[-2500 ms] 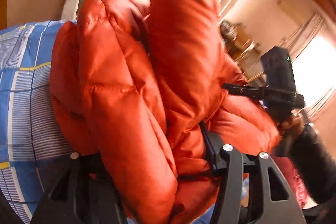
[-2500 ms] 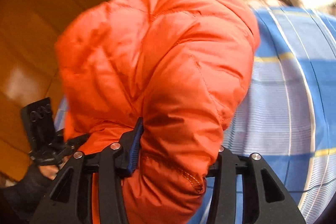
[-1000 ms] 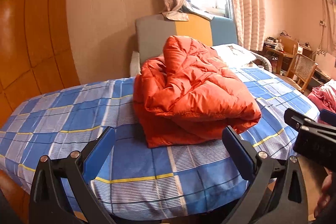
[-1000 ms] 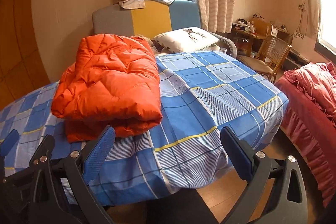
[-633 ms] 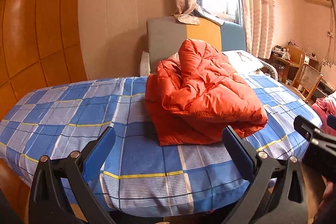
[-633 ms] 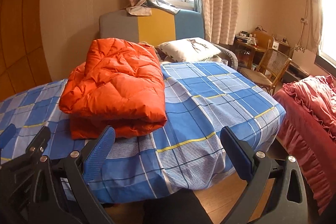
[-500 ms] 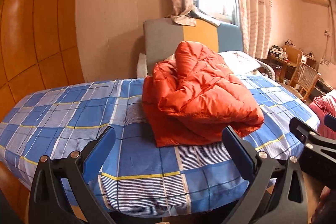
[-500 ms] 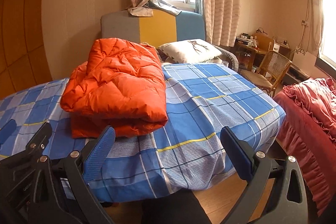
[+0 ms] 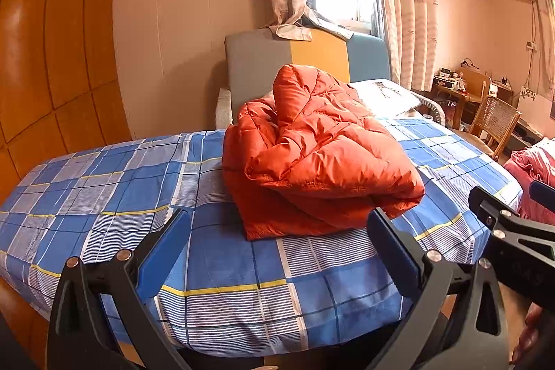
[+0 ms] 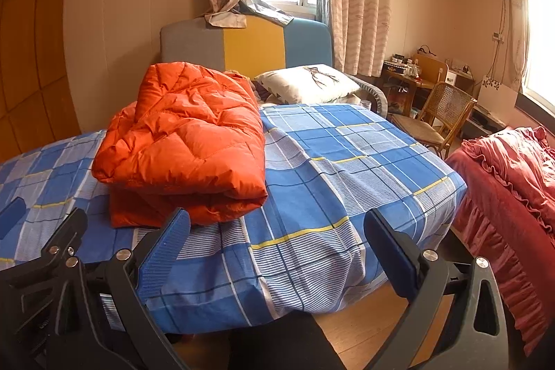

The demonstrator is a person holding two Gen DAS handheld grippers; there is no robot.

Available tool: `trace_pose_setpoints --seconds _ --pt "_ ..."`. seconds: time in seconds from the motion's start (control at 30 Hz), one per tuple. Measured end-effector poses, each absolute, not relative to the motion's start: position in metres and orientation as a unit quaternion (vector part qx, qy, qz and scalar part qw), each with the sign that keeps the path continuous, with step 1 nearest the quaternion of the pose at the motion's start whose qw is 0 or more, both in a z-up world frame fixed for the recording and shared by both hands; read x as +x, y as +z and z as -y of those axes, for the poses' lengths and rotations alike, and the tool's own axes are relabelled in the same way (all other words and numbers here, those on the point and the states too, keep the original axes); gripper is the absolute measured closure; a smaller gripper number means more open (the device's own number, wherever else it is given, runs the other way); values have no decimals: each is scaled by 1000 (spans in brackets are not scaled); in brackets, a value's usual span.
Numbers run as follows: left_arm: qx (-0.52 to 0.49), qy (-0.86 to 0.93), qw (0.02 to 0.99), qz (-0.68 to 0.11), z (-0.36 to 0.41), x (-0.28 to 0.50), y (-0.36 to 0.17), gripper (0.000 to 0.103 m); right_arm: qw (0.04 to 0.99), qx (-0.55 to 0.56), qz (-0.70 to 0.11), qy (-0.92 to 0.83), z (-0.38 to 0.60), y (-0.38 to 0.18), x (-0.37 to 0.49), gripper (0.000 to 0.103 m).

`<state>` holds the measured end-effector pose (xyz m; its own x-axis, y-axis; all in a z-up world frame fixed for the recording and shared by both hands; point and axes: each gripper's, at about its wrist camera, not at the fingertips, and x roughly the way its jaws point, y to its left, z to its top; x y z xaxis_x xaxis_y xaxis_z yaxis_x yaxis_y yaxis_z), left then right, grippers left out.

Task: Fold large clothes

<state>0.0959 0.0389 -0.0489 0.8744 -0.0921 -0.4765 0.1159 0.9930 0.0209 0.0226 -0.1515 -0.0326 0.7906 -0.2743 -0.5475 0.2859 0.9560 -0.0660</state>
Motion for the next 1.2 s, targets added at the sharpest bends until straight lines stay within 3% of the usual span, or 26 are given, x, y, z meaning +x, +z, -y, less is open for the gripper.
trace_pose_setpoints --seconds 1.2 --pt "17 -58 966 -250 -48 100 -46 2 944 2 -298 -143 143 -38 28 3"
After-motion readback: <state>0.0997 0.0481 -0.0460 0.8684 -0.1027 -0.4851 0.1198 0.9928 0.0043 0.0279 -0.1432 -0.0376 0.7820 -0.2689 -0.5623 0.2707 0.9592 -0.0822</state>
